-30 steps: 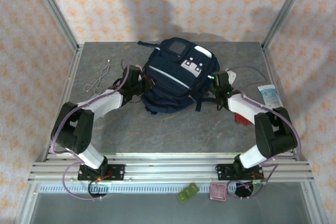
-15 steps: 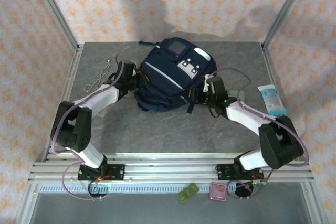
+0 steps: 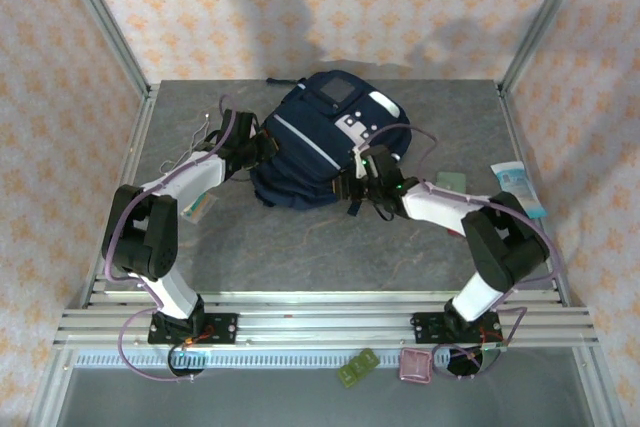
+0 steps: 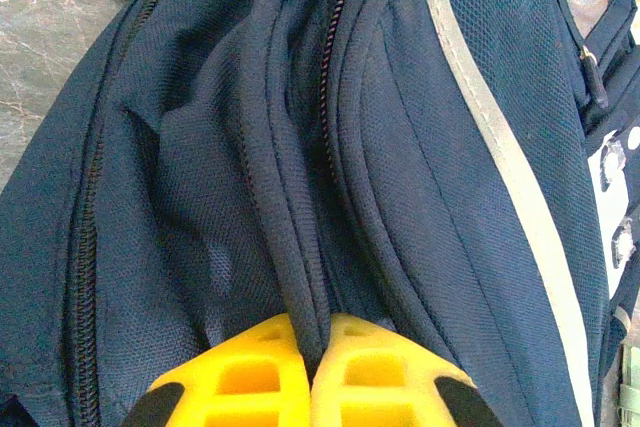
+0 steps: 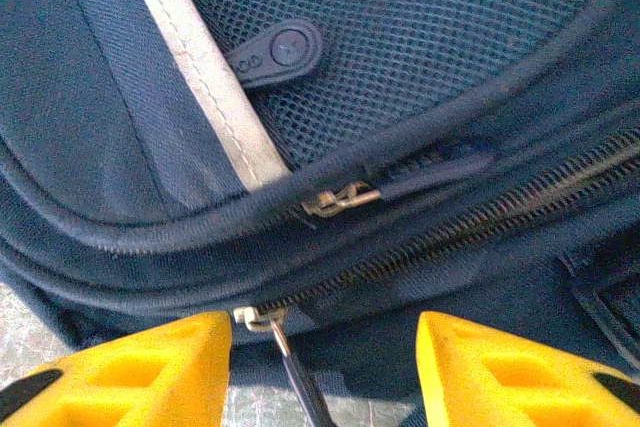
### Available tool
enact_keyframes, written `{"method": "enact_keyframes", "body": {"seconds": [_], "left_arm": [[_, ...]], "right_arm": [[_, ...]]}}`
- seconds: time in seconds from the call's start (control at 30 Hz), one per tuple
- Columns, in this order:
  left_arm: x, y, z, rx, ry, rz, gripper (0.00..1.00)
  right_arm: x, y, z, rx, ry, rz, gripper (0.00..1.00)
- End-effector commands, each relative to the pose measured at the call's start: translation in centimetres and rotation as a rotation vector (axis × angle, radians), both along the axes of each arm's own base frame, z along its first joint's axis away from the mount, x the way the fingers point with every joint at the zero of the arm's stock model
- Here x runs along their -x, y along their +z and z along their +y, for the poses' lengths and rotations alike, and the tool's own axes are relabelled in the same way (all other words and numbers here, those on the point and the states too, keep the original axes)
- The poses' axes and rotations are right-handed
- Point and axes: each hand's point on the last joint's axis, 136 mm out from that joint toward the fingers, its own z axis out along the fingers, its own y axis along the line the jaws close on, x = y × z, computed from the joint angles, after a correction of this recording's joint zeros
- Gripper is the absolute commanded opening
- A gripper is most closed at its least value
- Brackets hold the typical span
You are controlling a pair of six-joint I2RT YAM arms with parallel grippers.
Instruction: Pack books, pencil case, and school supplies into a backpack
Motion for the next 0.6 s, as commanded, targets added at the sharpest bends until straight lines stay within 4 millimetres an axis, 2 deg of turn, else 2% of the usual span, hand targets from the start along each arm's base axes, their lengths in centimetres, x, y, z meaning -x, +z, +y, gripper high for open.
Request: {"method": "enact_keyframes", "body": {"seconds": [0.0,0.1,0.2,0.3,0.37,0.43,0.57], "left_arm": [[-1.9,2.3,0.8,-0.004,0.024,-0.083,0.00],[-1.9,2.4,0.9,-0.003,0.026,-0.086,0.00],[-1.9,2.4,0.9,0.000,0.027,-0.086,0.00],[-2.0,2.5,1.0,0.007,0.028,-0.088,0.00],[-2.1,2.5,1.2,0.005,0.034,-0.089,0.00],[-2.2,2.4,1.5,0.005,0.040,-0.088,0.00],[-2.2,2.3,1.8,0.005,0.046,-0.083,0.00]], "right_arm": [[-0.8,-0.1,1.1,0.045,0.021,-0.035,0.50],[-0.9,-0.8,2.0,0.067,0.036,-0.021,0.44],[-1.0,-1.7,1.8,0.098,0.020,-0.004,0.36],[-1.0,-2.3,1.0,0.130,-0.006,0.000,0.19],[-0.7,-2.5,0.7,0.143,-0.009,0.007,0.16],[-0.4,-2.4,0.4,0.149,-0.007,0.010,0.04],[0.1,-2.3,-1.1,0.174,-0.052,0.001,0.00]]}}
